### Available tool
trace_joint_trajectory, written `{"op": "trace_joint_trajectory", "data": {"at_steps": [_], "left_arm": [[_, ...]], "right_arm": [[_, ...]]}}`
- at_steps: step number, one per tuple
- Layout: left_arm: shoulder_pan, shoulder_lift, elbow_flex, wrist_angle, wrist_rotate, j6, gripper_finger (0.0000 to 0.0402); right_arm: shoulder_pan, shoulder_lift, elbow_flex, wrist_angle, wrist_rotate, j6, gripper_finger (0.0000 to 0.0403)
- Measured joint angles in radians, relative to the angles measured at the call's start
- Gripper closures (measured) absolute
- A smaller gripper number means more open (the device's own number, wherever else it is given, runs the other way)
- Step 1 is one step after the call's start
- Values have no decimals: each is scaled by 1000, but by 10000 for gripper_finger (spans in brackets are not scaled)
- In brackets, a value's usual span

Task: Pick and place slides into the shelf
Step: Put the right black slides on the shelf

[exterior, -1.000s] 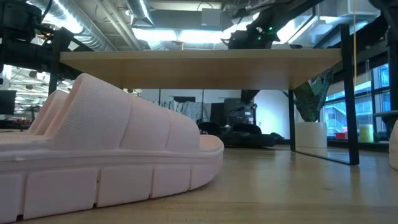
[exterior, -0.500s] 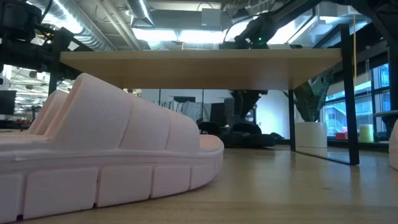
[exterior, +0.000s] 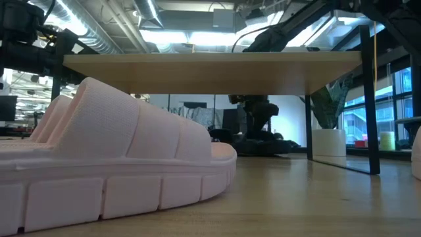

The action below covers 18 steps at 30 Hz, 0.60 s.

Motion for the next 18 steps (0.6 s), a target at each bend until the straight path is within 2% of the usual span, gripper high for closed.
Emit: {"op": "trace_joint_trajectory", "data": {"at_steps": [7, 18], "left_arm": [[0, 0, 0, 0, 0, 0, 282], [0, 0, 0, 0, 0, 0, 282]], "right_arm": [[-2, 0, 0, -1, -1, 0, 196], [-2, 0, 0, -22, -3, 54, 373]]}}
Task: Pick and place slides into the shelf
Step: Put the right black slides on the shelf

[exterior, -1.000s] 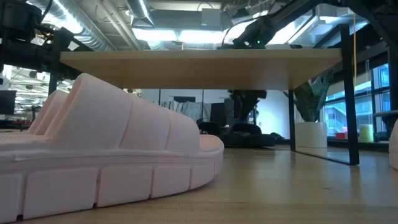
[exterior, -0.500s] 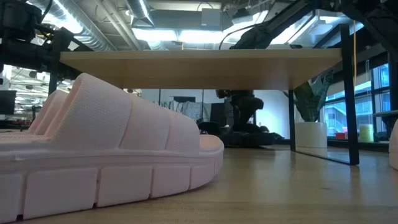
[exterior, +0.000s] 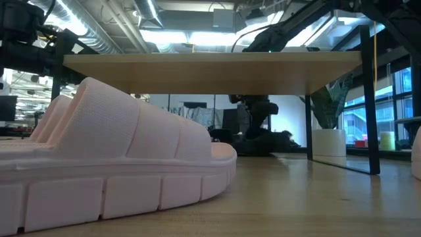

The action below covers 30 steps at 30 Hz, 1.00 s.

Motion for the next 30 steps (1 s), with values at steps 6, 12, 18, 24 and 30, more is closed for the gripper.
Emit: {"op": "trace_joint_trajectory", "data": {"at_steps": [6, 12, 18, 24, 30], "left_arm": [[0, 0, 0, 0, 0, 0, 282], [0, 0, 0, 0, -3, 0, 282], [0, 1, 0, 3, -23, 0, 282], [0, 2, 0, 7, -48, 7, 282], [0, 2, 0, 8, -49, 8, 282]], "right_arm": [[-1, -4, 0, -7, -15, 41, 386], [-12, -79, 42, -20, 36, 52, 390], [-13, -170, 208, -107, 112, 52, 390], [2, -216, 462, -295, 185, 224, 390], [101, -219, 674, -559, 260, 426, 390]]}}
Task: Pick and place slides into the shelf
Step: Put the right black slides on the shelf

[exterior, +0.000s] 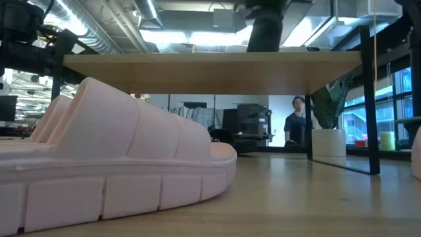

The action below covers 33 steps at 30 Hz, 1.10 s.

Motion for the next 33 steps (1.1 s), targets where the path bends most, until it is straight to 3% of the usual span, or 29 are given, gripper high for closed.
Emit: {"op": "trace_joint_trajectory", "data": {"at_steps": [7, 13, 19, 27, 33], "left_arm": [[0, 0, 0, 0, 0, 0, 282], [0, 0, 0, 0, 0, 0, 282], [0, 0, 0, 0, 1, 0, 282], [0, 0, 0, 0, 3, 1, 282], [0, 0, 0, 0, 5, 1, 282]], "right_arm": [[191, 0, 56, -174, 165, 203, 390], [366, 8, -10, -171, 218, 311, 390], [514, 16, -148, -172, 304, 519, 390], [672, 16, -329, -172, 332, 745, 390], [750, 16, -338, -172, 332, 880, 390]]}}
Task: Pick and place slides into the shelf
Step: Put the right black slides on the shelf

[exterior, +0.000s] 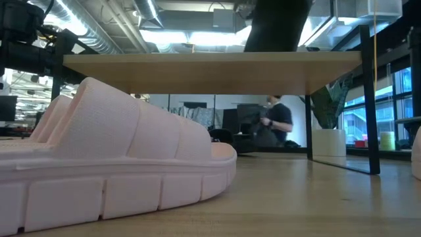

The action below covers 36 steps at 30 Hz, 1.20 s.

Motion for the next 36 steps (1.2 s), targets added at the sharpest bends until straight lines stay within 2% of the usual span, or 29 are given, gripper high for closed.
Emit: {"op": "trace_joint_trajectory", "data": {"at_steps": [5, 11, 15, 21, 36], "left_arm": [[0, 0, 0, 0, 0, 0, 282], [0, 0, 0, 0, 0, 0, 282], [0, 0, 0, 0, 0, 0, 282], [0, 0, 0, 0, 0, 0, 282], [0, 0, 0, 0, 0, 0, 282]], "right_arm": [[30, 35, 83, -2, 5, 19, 390], [40, 144, 241, 2, 1, -70, 390], [41, 165, 303, 2, 29, -77, 390], [41, 166, 304, 0, 29, -78, 390], [45, 167, 193, 1, 8, -79, 391]]}}
